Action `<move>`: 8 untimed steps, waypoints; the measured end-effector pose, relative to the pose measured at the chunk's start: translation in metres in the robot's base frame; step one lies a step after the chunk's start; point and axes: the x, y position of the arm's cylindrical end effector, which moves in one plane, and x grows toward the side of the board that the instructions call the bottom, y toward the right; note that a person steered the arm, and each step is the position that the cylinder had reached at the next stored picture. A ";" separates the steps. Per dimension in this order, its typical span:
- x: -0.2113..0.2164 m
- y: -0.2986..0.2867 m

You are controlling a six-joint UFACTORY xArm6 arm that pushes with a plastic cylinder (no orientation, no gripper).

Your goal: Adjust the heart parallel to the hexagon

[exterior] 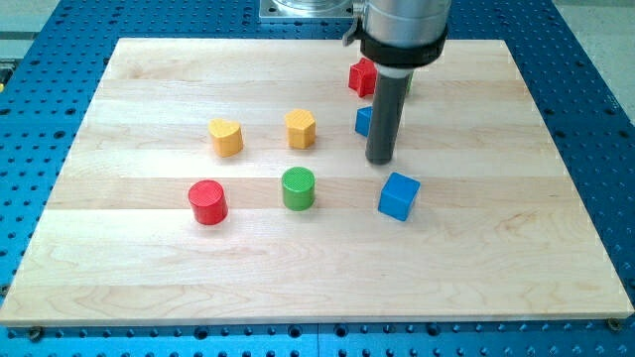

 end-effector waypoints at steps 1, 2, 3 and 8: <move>0.011 -0.020; 0.015 -0.076; 0.019 -0.137; -0.014 -0.205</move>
